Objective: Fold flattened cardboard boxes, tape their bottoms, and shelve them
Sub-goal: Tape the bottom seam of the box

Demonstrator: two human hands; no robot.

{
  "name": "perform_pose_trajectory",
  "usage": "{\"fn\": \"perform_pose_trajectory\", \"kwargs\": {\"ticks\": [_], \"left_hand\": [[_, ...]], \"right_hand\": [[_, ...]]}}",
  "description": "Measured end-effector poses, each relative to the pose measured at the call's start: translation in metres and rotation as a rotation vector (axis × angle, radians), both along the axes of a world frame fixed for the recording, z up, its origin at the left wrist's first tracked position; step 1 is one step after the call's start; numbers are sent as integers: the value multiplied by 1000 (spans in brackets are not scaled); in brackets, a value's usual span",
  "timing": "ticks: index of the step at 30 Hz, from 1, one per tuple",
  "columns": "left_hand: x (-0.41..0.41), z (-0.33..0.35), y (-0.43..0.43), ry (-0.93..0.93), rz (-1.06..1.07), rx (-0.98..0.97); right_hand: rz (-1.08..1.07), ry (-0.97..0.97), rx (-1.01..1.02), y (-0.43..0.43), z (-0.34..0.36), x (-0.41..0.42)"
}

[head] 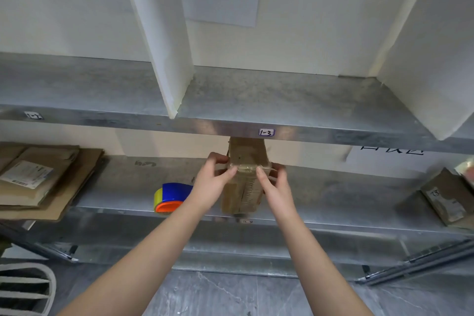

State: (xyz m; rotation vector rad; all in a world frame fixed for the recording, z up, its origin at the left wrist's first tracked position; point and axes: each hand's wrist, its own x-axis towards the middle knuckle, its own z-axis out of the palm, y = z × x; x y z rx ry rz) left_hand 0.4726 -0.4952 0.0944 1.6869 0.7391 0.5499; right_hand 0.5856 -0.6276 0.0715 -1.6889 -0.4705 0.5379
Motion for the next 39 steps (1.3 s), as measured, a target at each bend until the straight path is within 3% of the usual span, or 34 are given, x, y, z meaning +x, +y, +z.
{"fn": "perform_pose_trajectory", "kwargs": {"ticks": [5, 10, 19, 28, 33, 39], "left_hand": [[-8, -7, -11, -47, -105, -105], [-10, -25, -15, 62, -57, 53], [-17, -63, -14, 135, -101, -98], [-18, -101, -11, 194, -313, -157], [-20, -98, 7, 293, -365, -34], [-25, -98, 22, 454, -381, 394]], "right_hand": [[4, -52, -35, -6, -2, -4], [65, -71, -76, -9, -9, -7], [95, -184, -342, -12, -59, -9], [146, 5, -343, -13, -104, -22], [88, -63, -360, -17, -109, -5], [49, -109, -346, -3, -113, -2]]}}
